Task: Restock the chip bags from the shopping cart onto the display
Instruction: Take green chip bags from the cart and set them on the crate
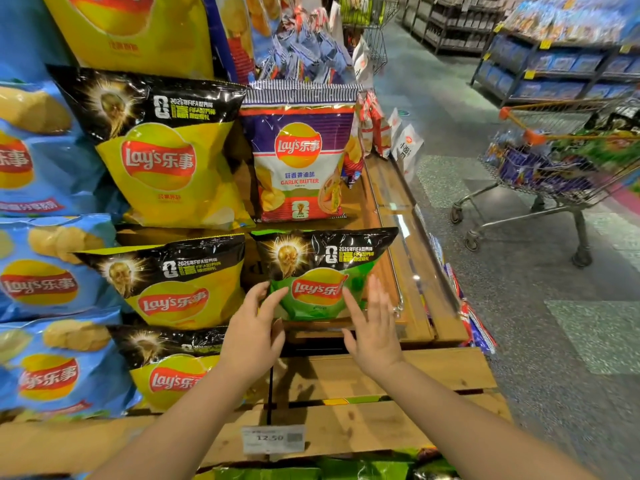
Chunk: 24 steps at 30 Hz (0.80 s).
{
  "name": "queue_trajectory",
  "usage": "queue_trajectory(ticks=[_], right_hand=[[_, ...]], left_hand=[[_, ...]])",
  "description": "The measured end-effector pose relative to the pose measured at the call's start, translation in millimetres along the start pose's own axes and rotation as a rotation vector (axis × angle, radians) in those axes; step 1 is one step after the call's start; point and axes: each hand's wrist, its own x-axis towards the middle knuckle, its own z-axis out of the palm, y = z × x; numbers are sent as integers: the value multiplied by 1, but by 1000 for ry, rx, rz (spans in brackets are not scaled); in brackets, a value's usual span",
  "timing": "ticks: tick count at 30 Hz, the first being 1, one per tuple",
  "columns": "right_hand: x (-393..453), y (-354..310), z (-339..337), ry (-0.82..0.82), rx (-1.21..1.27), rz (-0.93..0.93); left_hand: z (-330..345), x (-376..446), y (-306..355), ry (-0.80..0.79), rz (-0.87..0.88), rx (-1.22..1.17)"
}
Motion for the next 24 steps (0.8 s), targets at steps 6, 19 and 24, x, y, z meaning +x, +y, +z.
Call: queue_trajectory(ticks=[6, 19, 24], right_hand=[[2, -23, -9, 83, -17, -142], [26, -57, -42, -73, -196, -118], [37, -61, -48, -210, -163, -136]], left_hand=[[-14, -11, -16, 209, -41, 120], [-43, -6, -30, 109, -381, 354], [-52, 8, -39, -22, -374, 368]])
